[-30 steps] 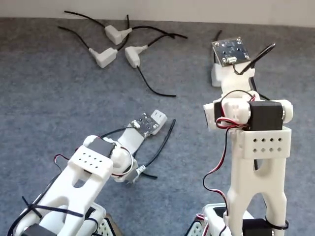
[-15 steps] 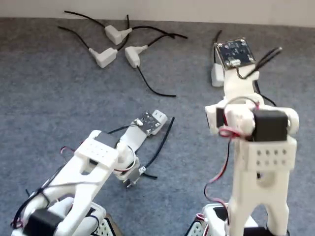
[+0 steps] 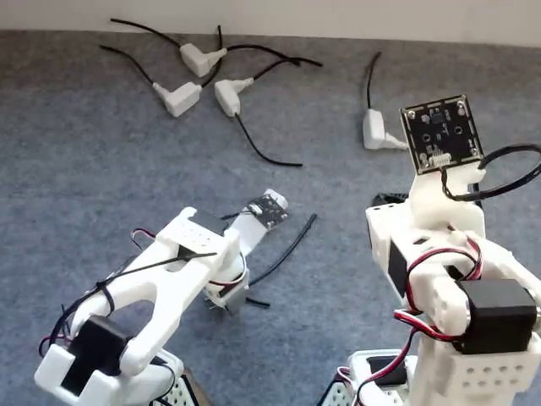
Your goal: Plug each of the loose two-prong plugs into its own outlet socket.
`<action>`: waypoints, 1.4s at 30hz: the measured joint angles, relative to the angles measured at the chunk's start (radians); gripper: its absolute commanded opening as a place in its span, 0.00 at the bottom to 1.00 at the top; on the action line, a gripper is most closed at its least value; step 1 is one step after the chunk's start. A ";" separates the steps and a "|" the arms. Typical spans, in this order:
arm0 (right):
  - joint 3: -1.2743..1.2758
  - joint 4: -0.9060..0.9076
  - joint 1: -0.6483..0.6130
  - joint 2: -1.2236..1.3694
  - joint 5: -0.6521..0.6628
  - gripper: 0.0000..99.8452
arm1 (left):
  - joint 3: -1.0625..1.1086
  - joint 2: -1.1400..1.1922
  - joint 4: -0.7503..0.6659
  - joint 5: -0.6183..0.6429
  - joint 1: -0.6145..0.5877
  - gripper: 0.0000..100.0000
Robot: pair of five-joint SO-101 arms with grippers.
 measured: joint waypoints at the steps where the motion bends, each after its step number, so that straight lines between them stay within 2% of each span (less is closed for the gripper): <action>1: 0.000 0.000 0.000 0.000 0.000 0.01 | 0.000 0.000 0.000 0.000 0.000 0.19; 7: 0.000 0.000 0.000 0.000 0.000 0.01 | -0.005 0.008 0.002 0.000 -0.002 0.23; 20: 0.003 0.000 0.000 0.000 0.000 0.01 | -0.020 0.012 0.002 0.000 -0.002 0.23; 24: 0.081 0.000 -0.002 -0.008 0.000 0.01 | -0.020 0.012 0.002 0.034 0.021 0.23; 30: 0.176 0.000 0.000 -0.008 0.002 0.01 | -0.020 0.012 0.002 0.058 0.109 0.11; 35: 0.176 0.000 0.000 -0.008 0.002 0.01 | -0.020 0.012 0.002 0.060 0.106 0.13; 39: 0.176 0.000 0.000 -0.008 0.002 0.01 | -0.020 0.012 0.002 0.061 0.055 0.16; 42: 0.176 0.000 0.000 -0.008 0.002 0.01 | -0.020 0.012 0.002 0.061 0.031 0.15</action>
